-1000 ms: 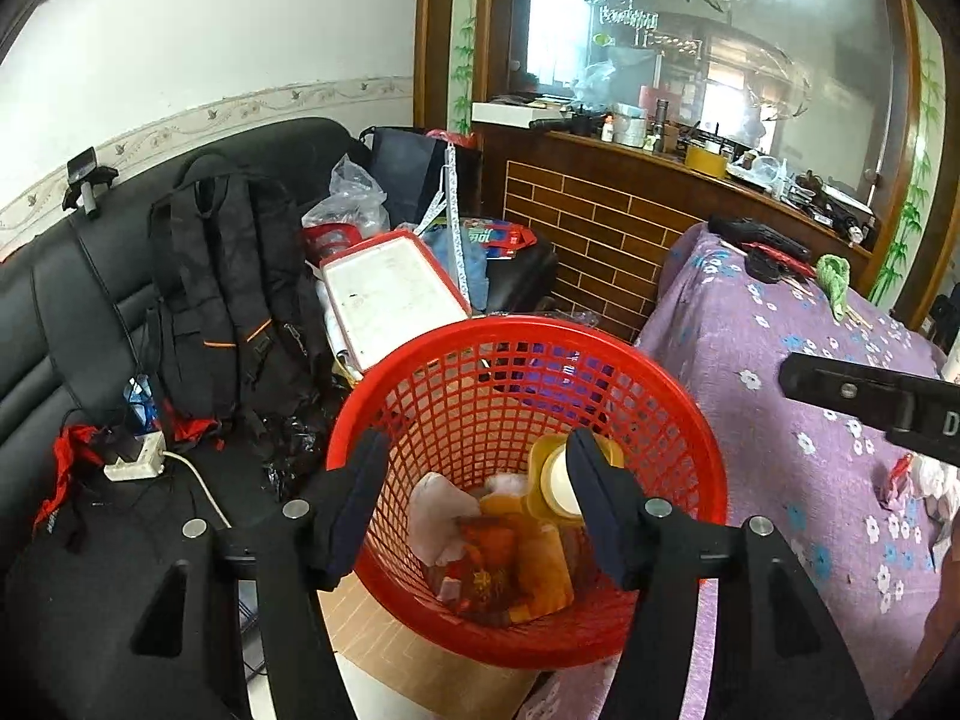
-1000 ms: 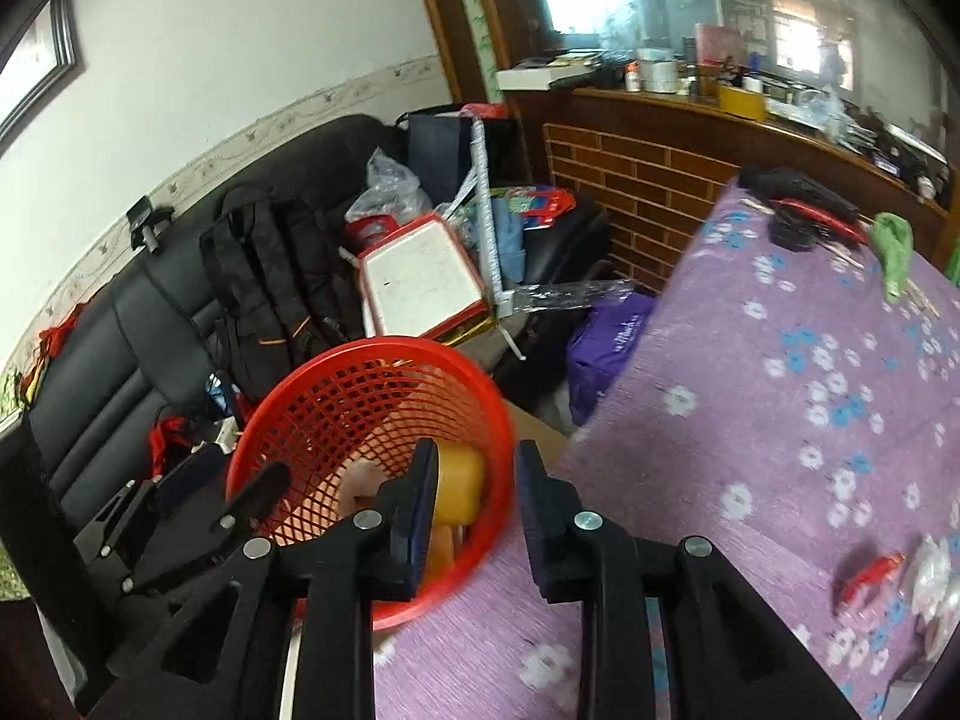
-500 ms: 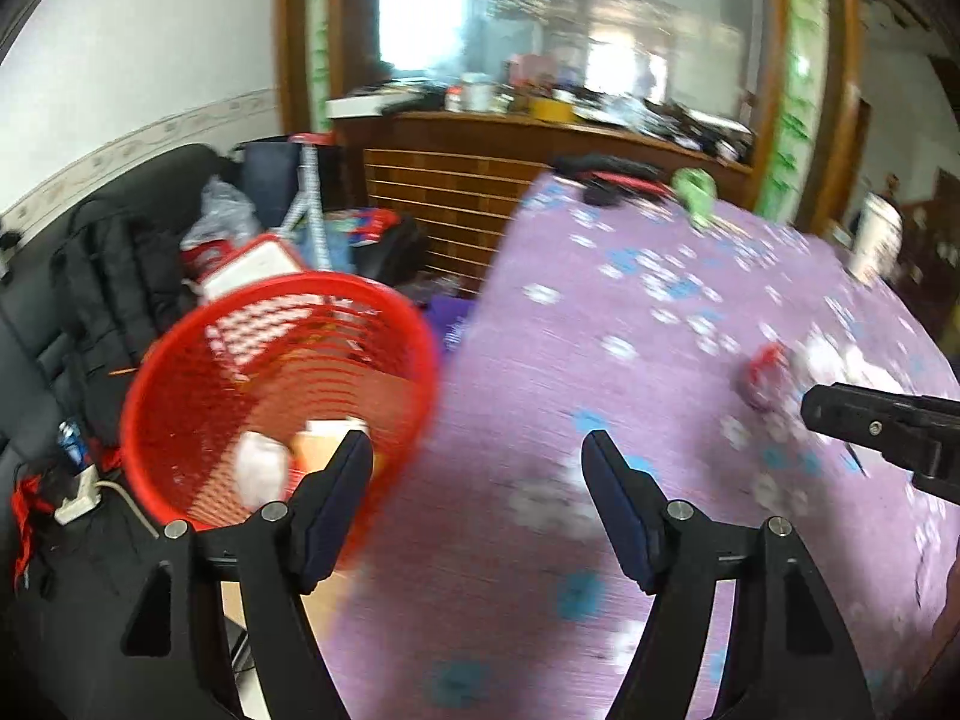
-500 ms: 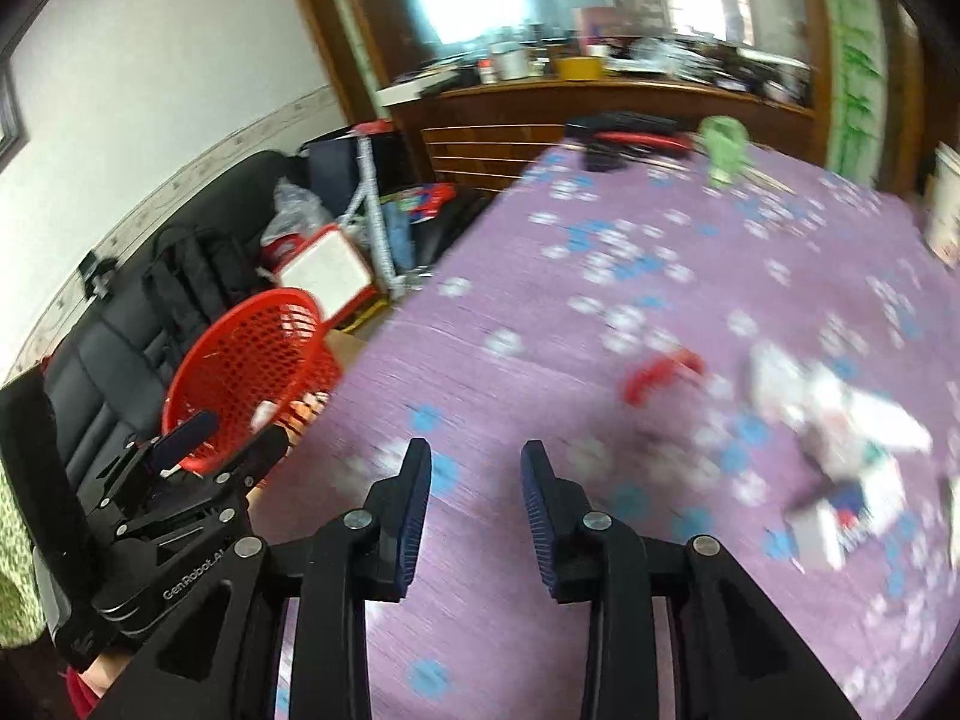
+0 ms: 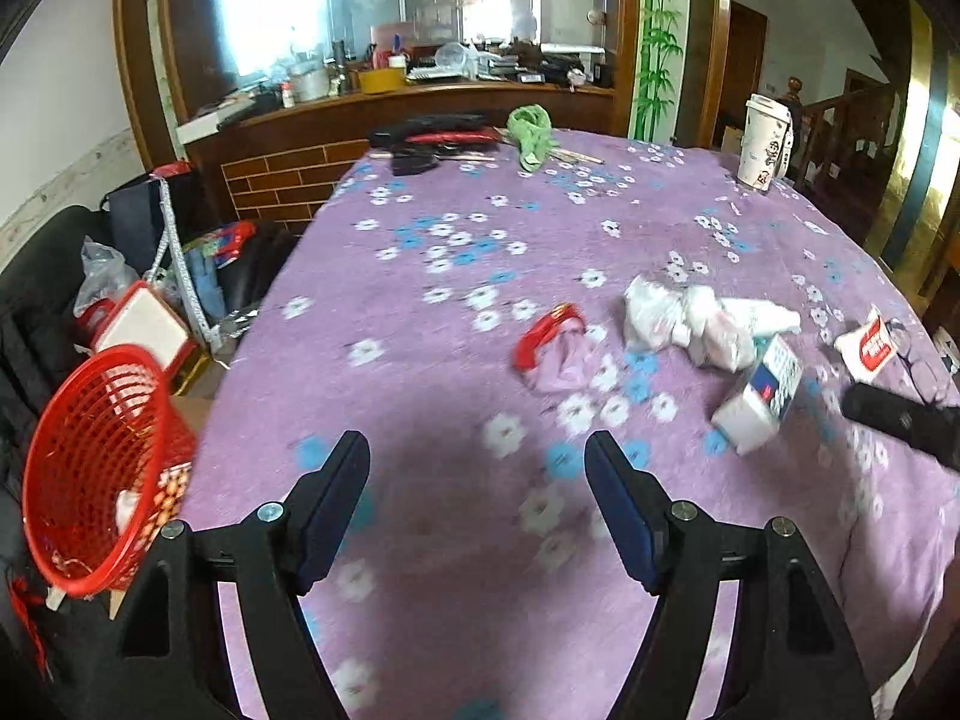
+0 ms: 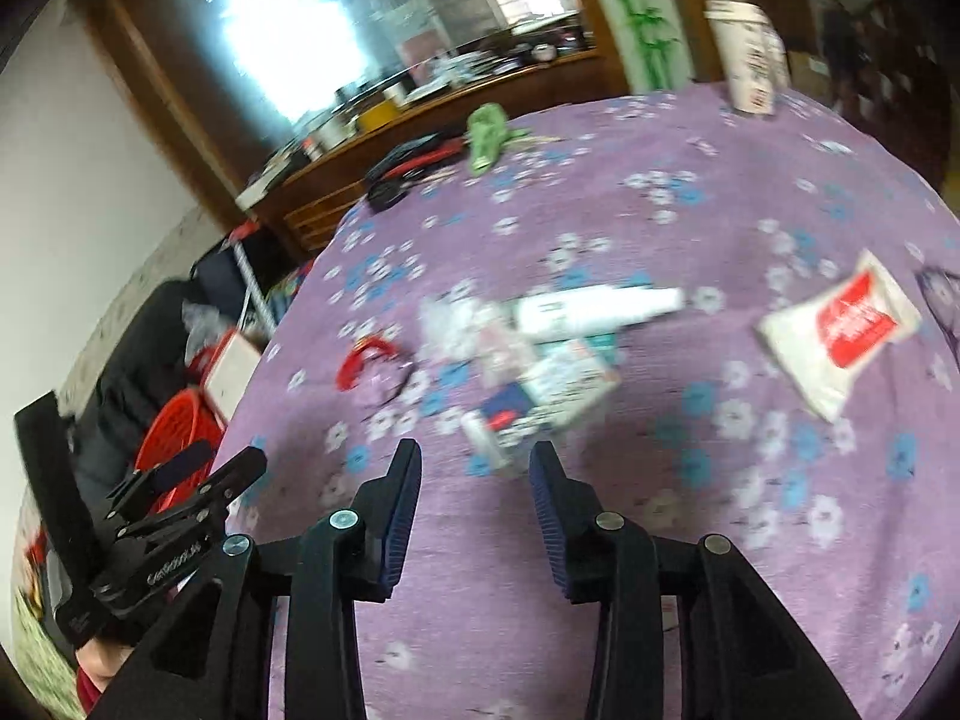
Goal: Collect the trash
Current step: 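Grasp the red-and-pink cloth bundle with left tool while right tool grasps the white medicine box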
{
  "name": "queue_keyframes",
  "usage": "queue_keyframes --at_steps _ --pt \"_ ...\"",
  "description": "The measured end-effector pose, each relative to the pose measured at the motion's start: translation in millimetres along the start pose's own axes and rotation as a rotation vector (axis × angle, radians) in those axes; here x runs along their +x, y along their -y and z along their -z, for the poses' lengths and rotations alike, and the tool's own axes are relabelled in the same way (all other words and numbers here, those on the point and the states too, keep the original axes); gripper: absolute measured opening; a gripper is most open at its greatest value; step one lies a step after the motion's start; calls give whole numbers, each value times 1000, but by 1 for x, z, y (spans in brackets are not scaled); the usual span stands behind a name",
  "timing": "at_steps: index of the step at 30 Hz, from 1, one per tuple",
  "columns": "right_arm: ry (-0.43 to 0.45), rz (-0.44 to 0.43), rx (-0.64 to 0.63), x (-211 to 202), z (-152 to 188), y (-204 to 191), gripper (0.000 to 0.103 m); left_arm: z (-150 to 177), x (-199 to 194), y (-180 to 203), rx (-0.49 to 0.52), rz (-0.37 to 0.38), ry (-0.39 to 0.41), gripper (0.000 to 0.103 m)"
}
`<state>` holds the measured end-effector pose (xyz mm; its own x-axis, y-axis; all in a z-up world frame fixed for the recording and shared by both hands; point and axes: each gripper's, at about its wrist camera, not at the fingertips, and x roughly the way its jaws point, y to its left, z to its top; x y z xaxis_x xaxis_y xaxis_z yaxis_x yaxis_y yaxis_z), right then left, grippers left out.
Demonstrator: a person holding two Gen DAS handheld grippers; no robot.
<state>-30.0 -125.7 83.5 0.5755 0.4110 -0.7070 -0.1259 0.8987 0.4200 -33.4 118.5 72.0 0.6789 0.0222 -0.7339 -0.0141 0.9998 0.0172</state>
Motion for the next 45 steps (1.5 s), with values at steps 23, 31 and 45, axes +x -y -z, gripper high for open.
queue_keyframes --at_steps 23,31,45 --pt "-34 3 143 13 -9 36 62 -35 95 39 18 23 -92 49" --pt "-90 57 199 47 -17 26 64 -7 33 24 -23 15 90 49" --pt "-116 253 86 68 -22 3 60 -1 39 15 -43 46 119 49"
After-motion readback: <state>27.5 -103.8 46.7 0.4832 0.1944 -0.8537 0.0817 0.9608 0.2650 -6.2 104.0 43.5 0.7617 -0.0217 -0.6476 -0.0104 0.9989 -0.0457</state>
